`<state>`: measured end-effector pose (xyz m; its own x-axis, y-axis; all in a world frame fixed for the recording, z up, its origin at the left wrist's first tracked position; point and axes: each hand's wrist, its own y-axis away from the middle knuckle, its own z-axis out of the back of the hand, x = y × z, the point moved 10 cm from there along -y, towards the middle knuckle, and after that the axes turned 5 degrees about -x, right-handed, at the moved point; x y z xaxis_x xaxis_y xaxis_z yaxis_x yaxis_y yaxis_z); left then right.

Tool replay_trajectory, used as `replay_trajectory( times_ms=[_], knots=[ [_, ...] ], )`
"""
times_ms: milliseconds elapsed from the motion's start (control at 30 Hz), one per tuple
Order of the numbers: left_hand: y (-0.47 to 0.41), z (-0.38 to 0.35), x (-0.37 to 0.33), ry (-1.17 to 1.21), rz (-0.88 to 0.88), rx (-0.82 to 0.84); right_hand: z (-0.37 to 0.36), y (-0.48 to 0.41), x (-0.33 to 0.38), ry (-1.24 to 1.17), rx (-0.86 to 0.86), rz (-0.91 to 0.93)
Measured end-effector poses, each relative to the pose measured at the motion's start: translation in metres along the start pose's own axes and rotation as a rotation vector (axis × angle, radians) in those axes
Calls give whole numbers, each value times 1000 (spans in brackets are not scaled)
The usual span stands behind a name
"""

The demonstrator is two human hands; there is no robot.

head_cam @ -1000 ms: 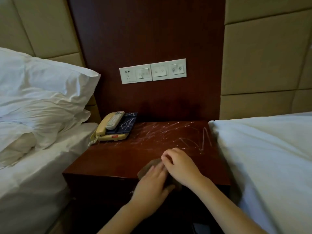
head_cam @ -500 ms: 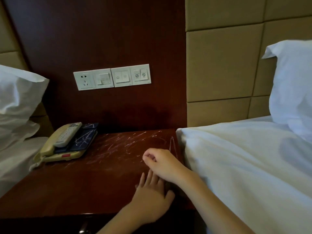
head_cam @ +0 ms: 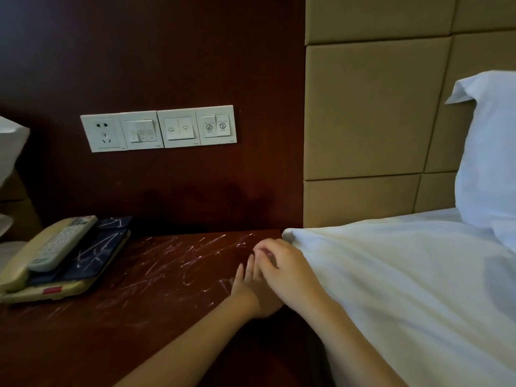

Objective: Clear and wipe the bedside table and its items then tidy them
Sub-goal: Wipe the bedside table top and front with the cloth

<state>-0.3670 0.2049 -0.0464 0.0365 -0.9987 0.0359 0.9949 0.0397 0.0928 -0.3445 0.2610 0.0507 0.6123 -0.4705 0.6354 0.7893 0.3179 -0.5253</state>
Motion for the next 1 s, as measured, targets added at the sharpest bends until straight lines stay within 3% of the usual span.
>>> replay_trajectory(
  times_ms=[200, 300, 433, 700, 900, 1000],
  knots=[
    [-65, 19, 29, 65, 133, 4, 2, -3, -28, -73, -31, -25],
    [-94, 18, 42, 139, 164, -33, -5, -2, -39, -83, 76, -57],
    [-103, 22, 42, 175, 84, -75, -12, 2, -49, -10, 146, -87],
    [7, 10, 25, 122, -224, 23, -15, 6, -46, -43, 139, -93],
    [90, 0, 13, 99, -280, 59, -21, 12, -37, -9, 188, -66],
    [104, 15, 2, 34, -293, -21, -24, 11, -36, 30, 198, -33]
  ],
)
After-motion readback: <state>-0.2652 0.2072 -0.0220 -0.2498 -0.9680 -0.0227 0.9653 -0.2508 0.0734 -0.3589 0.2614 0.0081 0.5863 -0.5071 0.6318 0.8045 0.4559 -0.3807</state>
